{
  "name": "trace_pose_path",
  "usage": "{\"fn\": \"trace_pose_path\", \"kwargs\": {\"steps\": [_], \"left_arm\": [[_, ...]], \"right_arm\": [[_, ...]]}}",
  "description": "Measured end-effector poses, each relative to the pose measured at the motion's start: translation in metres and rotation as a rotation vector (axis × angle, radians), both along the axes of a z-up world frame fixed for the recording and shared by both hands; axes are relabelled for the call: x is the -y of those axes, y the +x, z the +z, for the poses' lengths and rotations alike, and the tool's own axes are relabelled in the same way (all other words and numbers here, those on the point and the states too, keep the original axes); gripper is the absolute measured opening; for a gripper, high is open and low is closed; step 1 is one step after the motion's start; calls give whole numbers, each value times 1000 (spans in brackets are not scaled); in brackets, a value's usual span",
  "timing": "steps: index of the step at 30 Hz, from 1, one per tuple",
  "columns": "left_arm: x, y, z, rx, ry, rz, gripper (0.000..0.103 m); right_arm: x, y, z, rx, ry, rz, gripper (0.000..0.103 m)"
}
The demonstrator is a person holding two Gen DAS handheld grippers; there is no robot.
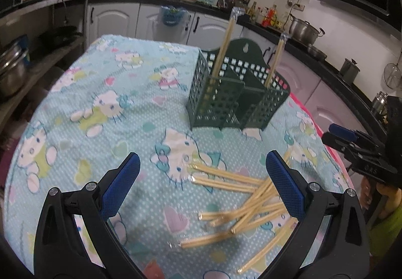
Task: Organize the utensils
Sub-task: 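Withdraw both open tools from the caddy back toward the chopstick pile, then close the left tool on a wrapped chopstick while the right tool grasps another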
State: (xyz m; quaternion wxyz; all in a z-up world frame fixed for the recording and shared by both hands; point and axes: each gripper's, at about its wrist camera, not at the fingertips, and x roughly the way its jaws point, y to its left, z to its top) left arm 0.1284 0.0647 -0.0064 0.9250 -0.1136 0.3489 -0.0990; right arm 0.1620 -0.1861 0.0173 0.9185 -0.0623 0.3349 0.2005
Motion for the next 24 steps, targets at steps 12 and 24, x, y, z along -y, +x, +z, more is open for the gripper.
{"fn": "trace_pose_path", "kwargs": {"steps": [12,24], "left_arm": [[9,-18,-45,-157,-88,-99,68],[12,-19,-67,-225,-186,-135,51]], "right_arm": [[19,13,-30,-47,-39,-51,62],[26,27,-60,-121,-50,-63,53]]}}
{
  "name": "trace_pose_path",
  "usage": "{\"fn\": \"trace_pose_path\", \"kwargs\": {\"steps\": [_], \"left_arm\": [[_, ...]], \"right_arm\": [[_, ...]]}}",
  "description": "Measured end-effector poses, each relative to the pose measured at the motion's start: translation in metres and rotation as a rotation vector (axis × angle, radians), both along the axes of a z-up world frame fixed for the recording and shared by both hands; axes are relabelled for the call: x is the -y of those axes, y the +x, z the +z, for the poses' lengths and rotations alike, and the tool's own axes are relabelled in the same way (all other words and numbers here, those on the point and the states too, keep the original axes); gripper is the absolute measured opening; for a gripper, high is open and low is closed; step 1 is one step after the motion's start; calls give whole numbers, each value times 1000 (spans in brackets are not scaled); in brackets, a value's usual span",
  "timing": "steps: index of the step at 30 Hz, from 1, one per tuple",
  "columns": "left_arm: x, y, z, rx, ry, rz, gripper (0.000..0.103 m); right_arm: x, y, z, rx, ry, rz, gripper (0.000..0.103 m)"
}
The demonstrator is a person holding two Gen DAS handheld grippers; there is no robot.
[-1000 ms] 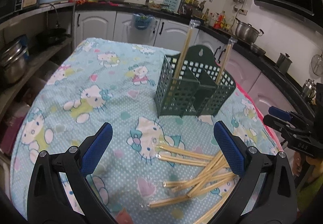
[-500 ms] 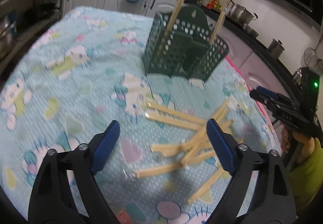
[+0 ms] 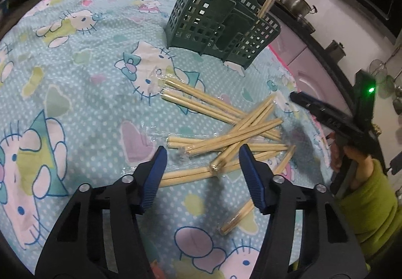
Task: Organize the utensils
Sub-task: 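Close the left tool on a wrapped chopstick while the right tool grasps another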
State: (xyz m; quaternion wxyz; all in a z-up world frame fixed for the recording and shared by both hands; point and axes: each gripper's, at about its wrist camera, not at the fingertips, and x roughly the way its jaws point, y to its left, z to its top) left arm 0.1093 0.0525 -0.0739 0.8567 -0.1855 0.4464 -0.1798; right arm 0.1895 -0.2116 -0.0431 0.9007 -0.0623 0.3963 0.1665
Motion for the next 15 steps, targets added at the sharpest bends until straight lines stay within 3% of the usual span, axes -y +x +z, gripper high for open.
{"fn": "trace_pose_path", "kwargs": {"steps": [3,11,15], "left_arm": [[-2,2,-3,-15,-38,8,48],[-5,5,-9,-28,-58,24,20],[-6,5,-12,-31,-64,19,13]], "right_arm": [[0,4,-9,-32,14,5,49],[-1,13,-24,-94,37,24,45],[-1,21,-30,-124,58,28,42]]}}
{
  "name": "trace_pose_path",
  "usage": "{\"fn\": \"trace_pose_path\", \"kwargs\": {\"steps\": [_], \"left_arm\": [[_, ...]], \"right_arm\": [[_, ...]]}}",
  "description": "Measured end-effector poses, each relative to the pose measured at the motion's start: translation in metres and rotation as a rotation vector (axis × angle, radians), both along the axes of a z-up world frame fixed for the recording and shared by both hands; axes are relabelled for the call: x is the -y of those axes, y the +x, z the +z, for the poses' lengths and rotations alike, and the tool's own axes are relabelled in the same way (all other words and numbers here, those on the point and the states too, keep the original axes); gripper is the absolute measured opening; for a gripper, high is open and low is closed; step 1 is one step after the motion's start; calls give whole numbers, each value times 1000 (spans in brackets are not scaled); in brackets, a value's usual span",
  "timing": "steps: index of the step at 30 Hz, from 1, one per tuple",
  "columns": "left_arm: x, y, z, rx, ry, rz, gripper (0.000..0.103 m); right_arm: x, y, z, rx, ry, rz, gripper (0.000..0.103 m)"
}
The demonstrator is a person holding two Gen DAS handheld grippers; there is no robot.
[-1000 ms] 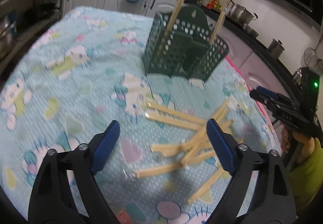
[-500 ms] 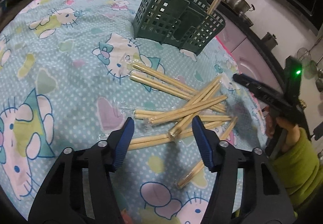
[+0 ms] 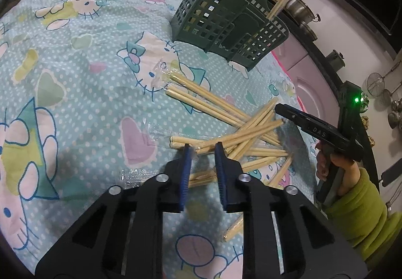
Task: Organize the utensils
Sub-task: 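Close the left tool on a wrapped chopstick while the right tool grasps another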
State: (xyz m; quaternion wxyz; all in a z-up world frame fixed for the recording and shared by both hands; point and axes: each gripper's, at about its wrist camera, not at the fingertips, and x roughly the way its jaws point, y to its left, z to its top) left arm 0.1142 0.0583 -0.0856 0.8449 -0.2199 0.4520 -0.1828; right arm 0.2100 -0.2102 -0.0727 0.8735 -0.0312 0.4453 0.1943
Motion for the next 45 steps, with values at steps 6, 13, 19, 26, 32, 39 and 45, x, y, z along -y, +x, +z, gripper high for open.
{"fn": "trace_pose_path", "kwargs": {"steps": [6,13,19,26,32,39,45], "left_arm": [[1,1,2,13,8,-6,12],[-1,2,2,21,6,-3,10],[-2,2,5,35,4,-5,7],[-1,-2,25,104,19,-17,6],[5,-7,45,166,42,-36,5],[13,-10,65,224,53,-46,3],[16,-11,80,269,52,-51,3]], "right_arm": [[2,6,-8,-39,67,8,30],[-3,0,-8,-26,64,36,5],[0,-3,-5,-9,58,21,2],[0,-14,17,47,51,32,1],[-4,-23,40,109,53,47,1],[-14,-34,69,198,46,71,1],[-18,-42,89,247,57,82,1]]}}
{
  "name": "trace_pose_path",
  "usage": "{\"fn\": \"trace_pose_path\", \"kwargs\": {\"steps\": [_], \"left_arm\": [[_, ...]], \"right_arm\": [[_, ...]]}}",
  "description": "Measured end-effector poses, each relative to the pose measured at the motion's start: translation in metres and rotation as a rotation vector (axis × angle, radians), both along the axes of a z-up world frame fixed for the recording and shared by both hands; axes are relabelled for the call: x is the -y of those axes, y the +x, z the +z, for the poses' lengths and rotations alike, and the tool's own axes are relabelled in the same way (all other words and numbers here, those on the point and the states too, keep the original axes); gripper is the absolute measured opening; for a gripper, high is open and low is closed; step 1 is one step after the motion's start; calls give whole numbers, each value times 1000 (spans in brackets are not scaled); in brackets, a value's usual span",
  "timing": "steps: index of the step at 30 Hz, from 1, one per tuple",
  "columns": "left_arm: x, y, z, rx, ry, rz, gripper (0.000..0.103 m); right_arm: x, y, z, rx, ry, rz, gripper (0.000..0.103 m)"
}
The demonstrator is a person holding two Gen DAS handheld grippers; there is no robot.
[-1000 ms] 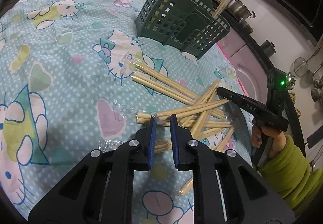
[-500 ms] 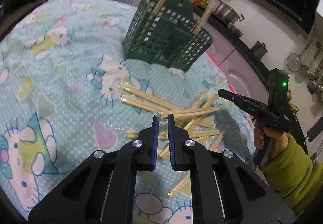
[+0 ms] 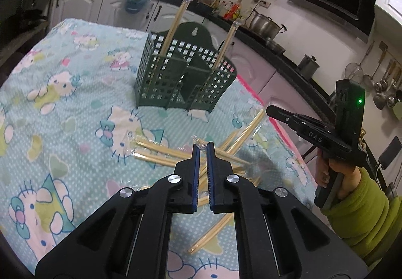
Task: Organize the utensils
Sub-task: 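Close the left tool on a wrapped chopstick while the right tool grasps another, then lift the chopsticks and carry both tools over the green caddy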
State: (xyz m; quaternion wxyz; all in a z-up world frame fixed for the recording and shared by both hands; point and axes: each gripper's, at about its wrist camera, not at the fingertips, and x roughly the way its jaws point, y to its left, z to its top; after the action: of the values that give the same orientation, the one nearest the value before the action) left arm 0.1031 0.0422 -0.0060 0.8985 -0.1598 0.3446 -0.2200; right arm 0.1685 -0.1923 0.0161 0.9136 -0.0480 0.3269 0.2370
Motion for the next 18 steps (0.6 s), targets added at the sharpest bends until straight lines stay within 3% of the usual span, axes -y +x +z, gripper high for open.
{"fn": "trace_pose_path", "kwargs": {"steps": [18], "left_arm": [[12,3,46,118,1,-23,1]], "right_arm": [[-15,-23,53,121,45,47,1]]}}
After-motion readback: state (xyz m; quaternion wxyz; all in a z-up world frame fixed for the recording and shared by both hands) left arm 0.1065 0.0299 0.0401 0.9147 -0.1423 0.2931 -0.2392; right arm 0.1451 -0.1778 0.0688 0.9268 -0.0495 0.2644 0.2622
